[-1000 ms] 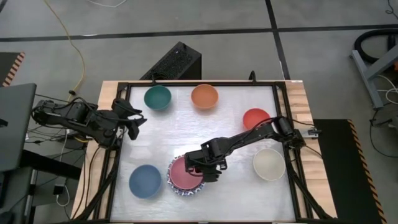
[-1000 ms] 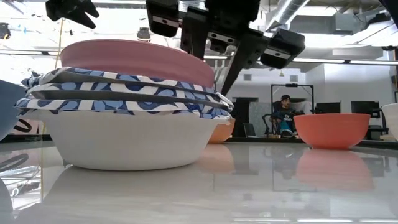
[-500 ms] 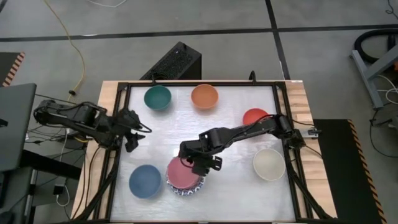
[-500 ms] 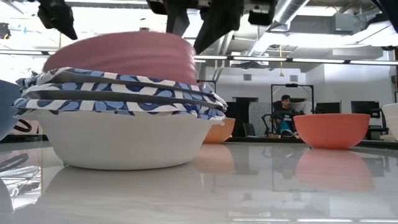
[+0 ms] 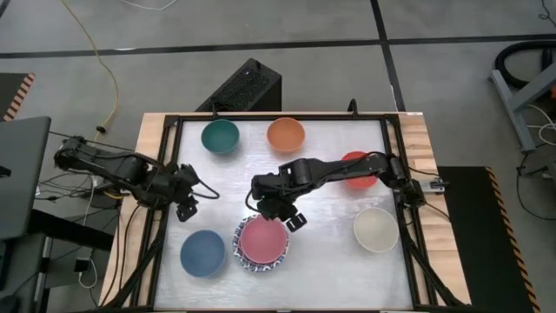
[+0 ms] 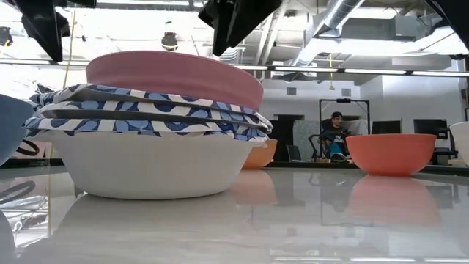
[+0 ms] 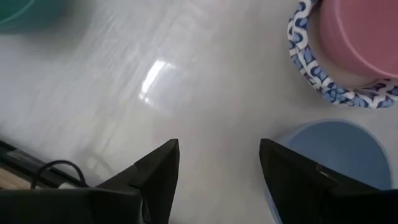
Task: Nest bowls inside each other
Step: Stack the blue bowl into the pink bowl
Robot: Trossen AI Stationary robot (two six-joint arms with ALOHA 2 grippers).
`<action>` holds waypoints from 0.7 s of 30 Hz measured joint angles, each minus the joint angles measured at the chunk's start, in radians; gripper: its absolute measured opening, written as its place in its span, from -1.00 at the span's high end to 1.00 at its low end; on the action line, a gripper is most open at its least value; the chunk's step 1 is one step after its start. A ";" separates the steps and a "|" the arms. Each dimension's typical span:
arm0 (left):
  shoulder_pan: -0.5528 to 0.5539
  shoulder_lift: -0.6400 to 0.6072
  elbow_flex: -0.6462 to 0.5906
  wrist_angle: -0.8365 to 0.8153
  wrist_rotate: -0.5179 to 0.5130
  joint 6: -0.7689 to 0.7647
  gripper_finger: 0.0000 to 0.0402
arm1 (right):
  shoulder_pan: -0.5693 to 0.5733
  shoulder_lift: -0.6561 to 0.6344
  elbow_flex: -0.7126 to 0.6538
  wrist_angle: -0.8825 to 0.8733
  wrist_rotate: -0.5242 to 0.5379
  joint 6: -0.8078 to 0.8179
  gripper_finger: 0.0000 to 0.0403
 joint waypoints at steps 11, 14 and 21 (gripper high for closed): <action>-0.201 -0.001 -0.132 0.011 -0.069 -0.213 -0.06 | -0.011 0.000 0.000 -0.044 0.000 0.183 0.09; -0.247 0.000 -0.224 0.111 -0.025 -0.238 -0.06 | -0.012 0.000 0.000 -0.044 0.000 0.186 0.09; -0.303 0.000 -0.348 0.294 0.015 -0.324 -0.06 | -0.017 0.000 0.000 -0.043 0.000 0.185 0.09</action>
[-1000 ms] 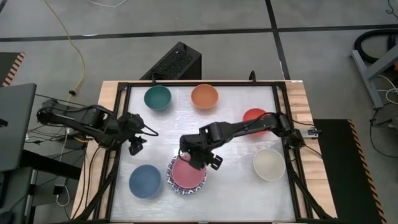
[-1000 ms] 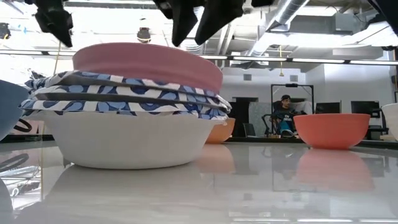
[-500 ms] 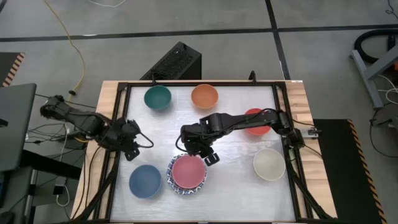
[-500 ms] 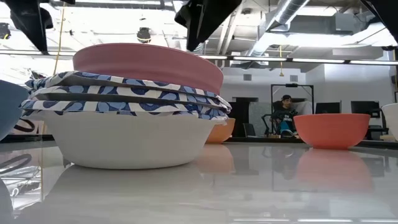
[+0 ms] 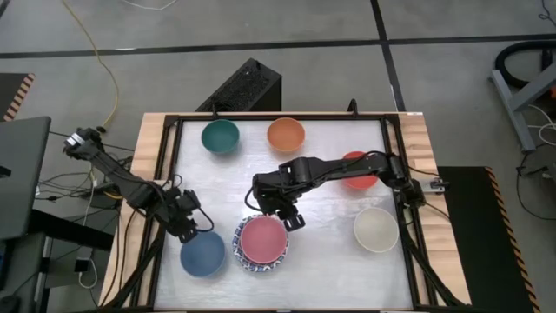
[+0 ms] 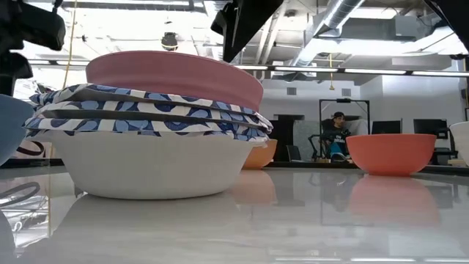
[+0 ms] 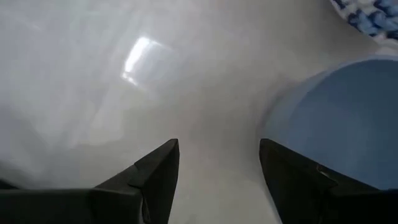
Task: Nest bowls inside each other
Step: Stack the blue bowl into the pink bowl
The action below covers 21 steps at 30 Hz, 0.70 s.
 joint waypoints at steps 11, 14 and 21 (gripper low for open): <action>-0.041 0.001 -0.016 0.079 0.019 -0.020 -0.05 | -0.021 0.000 0.000 0.006 0.000 0.002 0.09; -0.041 0.021 -0.016 0.078 0.016 -0.006 -0.05 | -0.021 0.000 0.000 0.009 0.000 0.014 0.09; -0.042 0.121 -0.016 0.099 0.058 0.058 -0.05 | -0.018 0.000 0.000 0.008 0.000 0.026 0.09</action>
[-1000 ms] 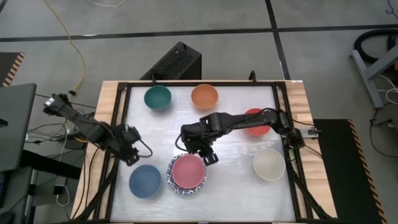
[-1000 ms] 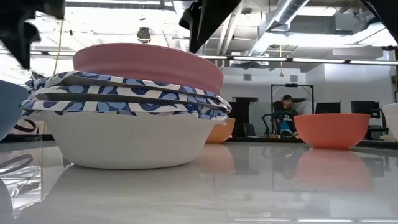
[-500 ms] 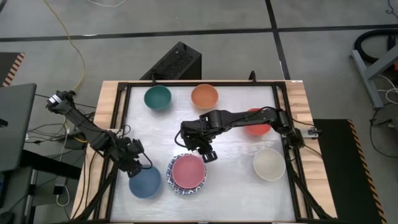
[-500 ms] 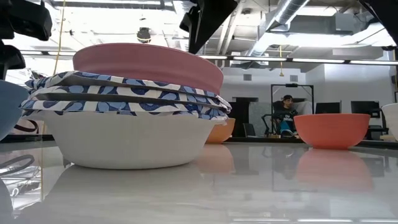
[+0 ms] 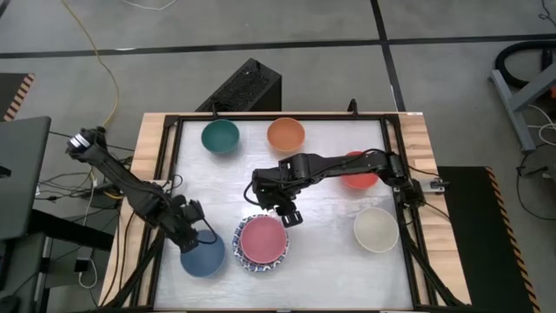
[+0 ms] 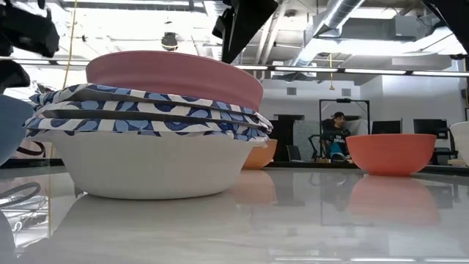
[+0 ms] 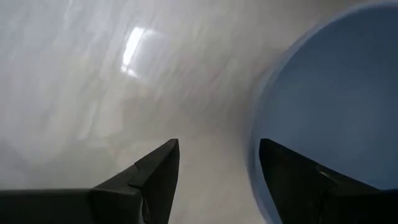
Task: Nest bowls inside each other
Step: Stack the blue bowl into the pink bowl
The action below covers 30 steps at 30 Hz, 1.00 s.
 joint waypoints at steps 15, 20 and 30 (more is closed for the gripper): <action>0.000 0.062 0.000 0.048 0.048 -0.001 0.66 | 0.003 0.000 0.000 -0.002 0.000 0.119 0.09; 0.000 0.062 0.000 0.047 0.050 -0.028 0.96 | -0.001 0.000 0.000 -0.003 0.000 0.244 0.10; 0.001 0.047 0.000 0.021 0.056 -0.350 1.00 | -0.008 0.000 0.000 -0.009 0.002 0.462 0.24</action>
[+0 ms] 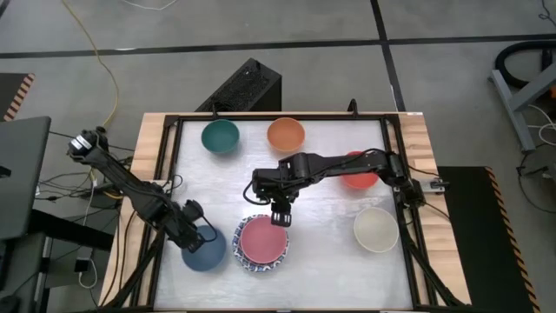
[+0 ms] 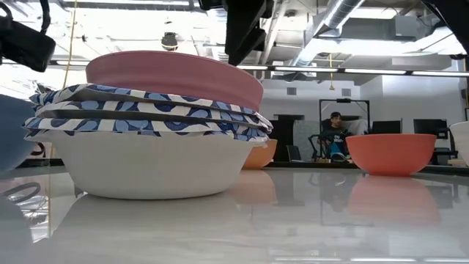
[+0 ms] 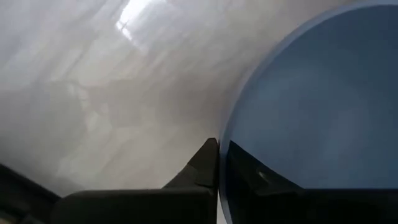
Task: Nest bowls inside each other
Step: Stack the blue bowl into the pink bowl
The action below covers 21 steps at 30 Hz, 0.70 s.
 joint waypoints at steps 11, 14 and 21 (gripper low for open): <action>0.002 -0.170 0.000 -0.212 -0.124 -0.187 1.00 | -0.069 0.000 0.000 -0.028 0.000 -0.024 0.33; 0.013 -0.239 0.002 -0.264 -0.196 -0.280 1.00 | -0.105 0.000 0.000 -0.032 -0.001 -0.041 0.33; 0.090 -0.325 0.006 -0.272 -0.369 -0.376 1.00 | -0.203 0.000 0.000 -0.033 -0.001 0.010 0.33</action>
